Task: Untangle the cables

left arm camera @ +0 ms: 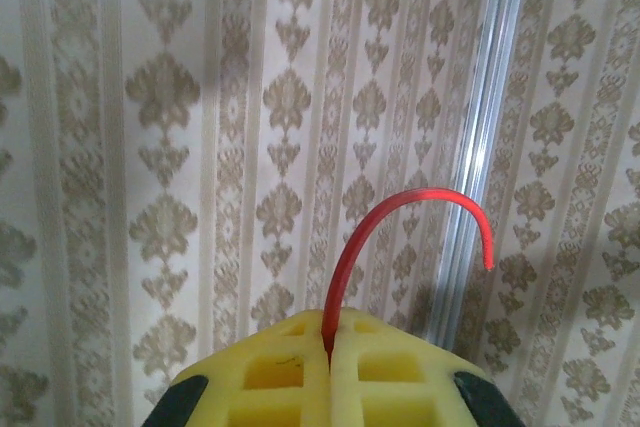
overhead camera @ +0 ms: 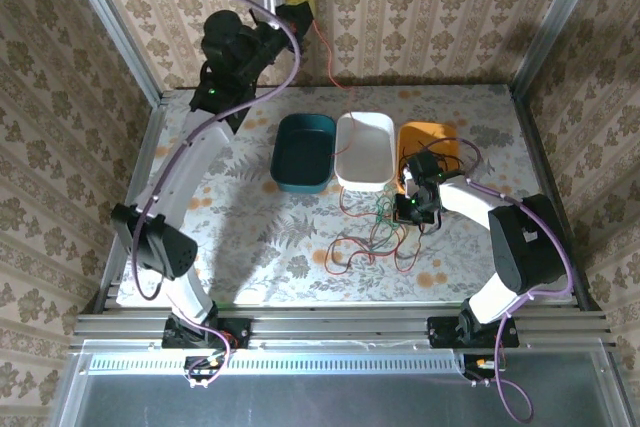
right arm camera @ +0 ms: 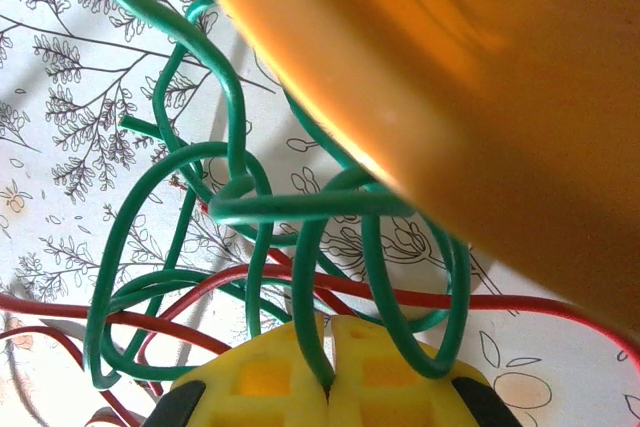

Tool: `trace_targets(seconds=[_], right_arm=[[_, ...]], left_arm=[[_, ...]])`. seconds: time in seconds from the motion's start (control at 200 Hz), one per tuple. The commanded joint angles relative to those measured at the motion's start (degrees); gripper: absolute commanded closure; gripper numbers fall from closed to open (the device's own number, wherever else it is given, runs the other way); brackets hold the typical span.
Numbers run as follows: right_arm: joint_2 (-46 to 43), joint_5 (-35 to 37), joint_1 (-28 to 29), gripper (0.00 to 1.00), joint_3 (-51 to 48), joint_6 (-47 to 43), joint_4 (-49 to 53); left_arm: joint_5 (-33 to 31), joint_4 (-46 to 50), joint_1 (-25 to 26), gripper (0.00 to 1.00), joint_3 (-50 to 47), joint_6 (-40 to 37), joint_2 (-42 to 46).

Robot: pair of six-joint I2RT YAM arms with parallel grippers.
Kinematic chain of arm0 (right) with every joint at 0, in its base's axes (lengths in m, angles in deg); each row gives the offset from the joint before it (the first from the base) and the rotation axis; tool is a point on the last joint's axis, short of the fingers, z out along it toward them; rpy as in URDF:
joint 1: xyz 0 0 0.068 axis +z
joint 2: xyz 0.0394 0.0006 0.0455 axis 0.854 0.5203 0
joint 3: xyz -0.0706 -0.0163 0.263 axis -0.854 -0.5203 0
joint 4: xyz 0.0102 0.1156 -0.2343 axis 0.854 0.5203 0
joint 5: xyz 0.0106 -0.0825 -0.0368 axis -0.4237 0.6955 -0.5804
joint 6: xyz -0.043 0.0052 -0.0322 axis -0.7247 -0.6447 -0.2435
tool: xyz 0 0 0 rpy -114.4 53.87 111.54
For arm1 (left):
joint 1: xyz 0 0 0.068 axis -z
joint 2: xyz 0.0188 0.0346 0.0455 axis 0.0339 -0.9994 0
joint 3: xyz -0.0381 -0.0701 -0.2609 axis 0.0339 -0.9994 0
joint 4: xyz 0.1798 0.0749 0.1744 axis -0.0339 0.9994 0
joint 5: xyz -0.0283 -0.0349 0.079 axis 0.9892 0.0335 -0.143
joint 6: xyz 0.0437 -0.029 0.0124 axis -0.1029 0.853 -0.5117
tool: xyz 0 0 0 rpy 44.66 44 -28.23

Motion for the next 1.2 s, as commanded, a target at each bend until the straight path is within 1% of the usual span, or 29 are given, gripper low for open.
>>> trace_targets(seconds=[0.0, 0.145, 0.195, 0.35, 0.455, 0.67, 0.75, 0.845, 0.91, 0.975, 1.095, 1.195], right_arm=[[-1.2, 0.3, -0.5, 1.0, -0.3, 0.4, 1.6], [-1.6, 0.4, -0.7, 1.0, -0.3, 0.2, 1.9], [-1.9, 0.4, -0.7, 1.0, -0.1, 0.1, 2.1], [-3.0, 0.4, -0.7, 1.0, 0.7, -0.1, 2.6], [-3.8, 0.6, -0.7, 1.0, 1.1, 0.2, 2.9], [-4.9, 0.3, -0.7, 1.0, 1.8, 0.2, 3.1], [-5.3, 0.0, -0.7, 1.0, 2.1, 0.3, 3.1], [-6.0, -0.2, -0.7, 1.0, 2.2, 0.4, 3.1], [-6.4, -0.1, -0.7, 1.0, 2.1, 0.5, 3.1], [-6.9, 0.0, -0.7, 1.0, 1.9, 0.6, 3.1], [-7.6, 0.2, -0.7, 1.0, 1.4, 0.9, 3.0], [-7.8, 0.4, -0.7, 1.0, 1.2, 1.0, 3.1]], left_arm=[[3.4, -0.6, 0.1, 1.0, 1.3, 4.9, -2.8], [3.2, -0.1, 0.4, 1.0, -1.1, 6.3, -6.7], [2.3, 1.3, 0.9, 1.0, -2.5, 5.5, -8.2], [-0.2, 5.6, 3.7, 1.0, -7.8, 2.7, -13.1], [-2.9, 9.9, 6.1, 1.0, -9.2, 1.3, -16.9], [-4.1, 16.6, 8.3, 1.0, -6.4, 4.9, -24.7], [-6.0, 19.7, 8.3, 1.0, -4.7, 6.1, -26.8], [-10.0, 24.3, 8.0, 1.0, -1.5, 6.6, -28.9], [-12.9, 27.1, 7.7, 1.0, 0.3, 6.8, -29.8], [-15.4, 27.4, 7.5, 1.0, 0.5, 7.3, -29.6], [-17.7, 25.0, 6.3, 1.0, -1.1, 8.4, -27.8], [-19.4, 22.7, 5.9, 1.0, -2.3, 7.4, -25.9]])
